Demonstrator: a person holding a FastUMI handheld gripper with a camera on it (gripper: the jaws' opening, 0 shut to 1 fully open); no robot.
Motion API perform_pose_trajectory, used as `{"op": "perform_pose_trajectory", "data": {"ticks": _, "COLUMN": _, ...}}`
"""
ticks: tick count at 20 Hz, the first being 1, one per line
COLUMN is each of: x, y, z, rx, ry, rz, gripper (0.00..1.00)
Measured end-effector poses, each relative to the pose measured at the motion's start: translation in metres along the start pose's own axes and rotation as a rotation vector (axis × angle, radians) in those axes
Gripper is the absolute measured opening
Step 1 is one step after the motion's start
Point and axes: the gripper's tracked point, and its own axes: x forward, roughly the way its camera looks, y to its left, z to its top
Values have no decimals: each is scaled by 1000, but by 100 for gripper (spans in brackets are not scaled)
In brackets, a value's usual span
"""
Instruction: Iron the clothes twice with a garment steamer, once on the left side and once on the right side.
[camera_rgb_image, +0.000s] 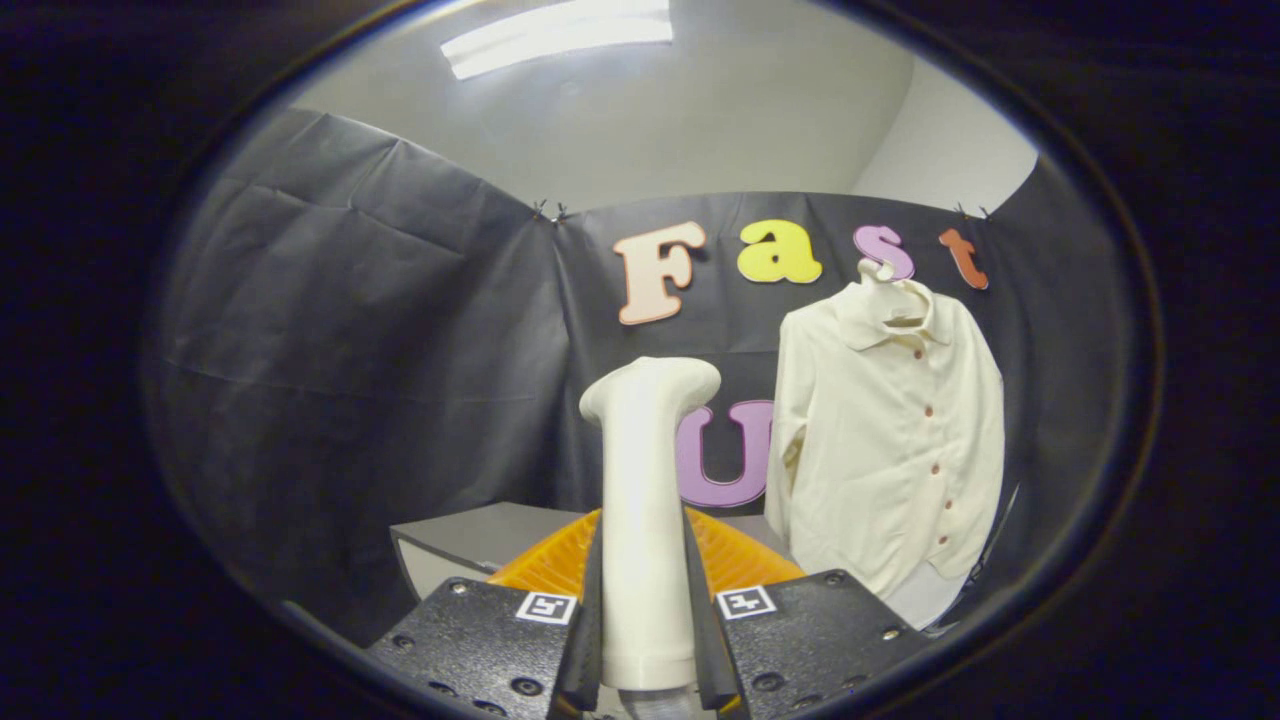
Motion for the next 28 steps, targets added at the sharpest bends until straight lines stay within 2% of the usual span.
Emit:
{"op": "perform_pose_trajectory", "data": {"ticks": 8, "x": 31, "y": -107, "z": 16, "rx": 67, "ry": -39, "rz": -113, "gripper": 37}}
{"op": "perform_pose_trajectory", "data": {"ticks": 12, "x": 52, "y": -166, "z": 8, "rx": 68, "ry": -46, "rz": -182, "gripper": 37}}
{"op": "perform_pose_trajectory", "data": {"ticks": 17, "x": 79, "y": -220, "z": 3, "rx": 104, "ry": -76, "rz": -228, "gripper": 37}}
{"op": "perform_pose_trajectory", "data": {"ticks": 20, "x": 95, "y": -233, "z": 3, "rx": 123, "ry": -106, "rz": -213, "gripper": 37}}
{"op": "perform_pose_trajectory", "data": {"ticks": 28, "x": 123, "y": -249, "z": -29, "rx": 122, "ry": -57, "rz": -204, "gripper": 37}}
